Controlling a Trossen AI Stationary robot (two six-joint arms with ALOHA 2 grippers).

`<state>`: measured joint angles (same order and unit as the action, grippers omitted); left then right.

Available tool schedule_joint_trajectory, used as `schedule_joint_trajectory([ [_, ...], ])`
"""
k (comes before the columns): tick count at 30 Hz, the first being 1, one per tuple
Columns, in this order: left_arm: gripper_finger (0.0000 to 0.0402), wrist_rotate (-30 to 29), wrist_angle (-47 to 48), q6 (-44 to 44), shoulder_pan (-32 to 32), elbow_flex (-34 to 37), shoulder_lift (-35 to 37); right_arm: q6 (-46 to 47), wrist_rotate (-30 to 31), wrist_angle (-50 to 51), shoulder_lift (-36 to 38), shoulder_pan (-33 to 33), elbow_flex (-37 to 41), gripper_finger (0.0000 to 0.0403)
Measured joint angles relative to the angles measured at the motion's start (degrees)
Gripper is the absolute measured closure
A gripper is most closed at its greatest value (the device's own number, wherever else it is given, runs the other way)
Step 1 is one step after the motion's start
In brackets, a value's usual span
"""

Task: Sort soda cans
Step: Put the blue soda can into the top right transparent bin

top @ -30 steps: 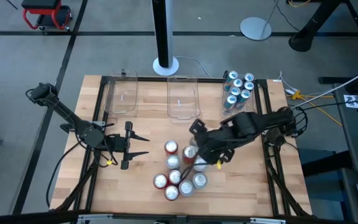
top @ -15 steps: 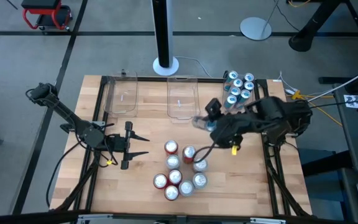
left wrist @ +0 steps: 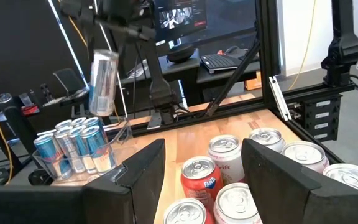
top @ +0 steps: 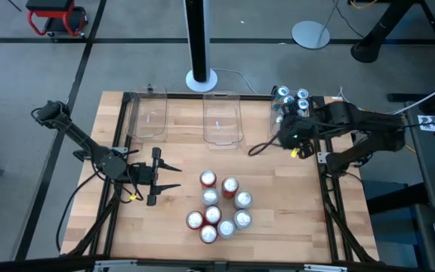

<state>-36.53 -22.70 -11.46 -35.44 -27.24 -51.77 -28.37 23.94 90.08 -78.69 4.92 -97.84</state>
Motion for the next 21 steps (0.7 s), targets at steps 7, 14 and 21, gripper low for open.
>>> schedule_joint_trajectory([
  [7,0.02,0.0,-0.08,-0.09,0.02,0.0,0.0,9.55,0.43,-1.52,12.01,-5.24,16.64,0.0168],
  [14,0.02,0.0,-0.24,-0.09,0.02,0.0,0.0,10.09,0.48,-8.7,18.79,-11.84,26.84,0.0168],
  [21,0.02,0.0,-0.24,-0.09,0.02,0.0,0.0,4.48,-3.18,-15.31,19.8,-21.48,32.78,0.0168],
])
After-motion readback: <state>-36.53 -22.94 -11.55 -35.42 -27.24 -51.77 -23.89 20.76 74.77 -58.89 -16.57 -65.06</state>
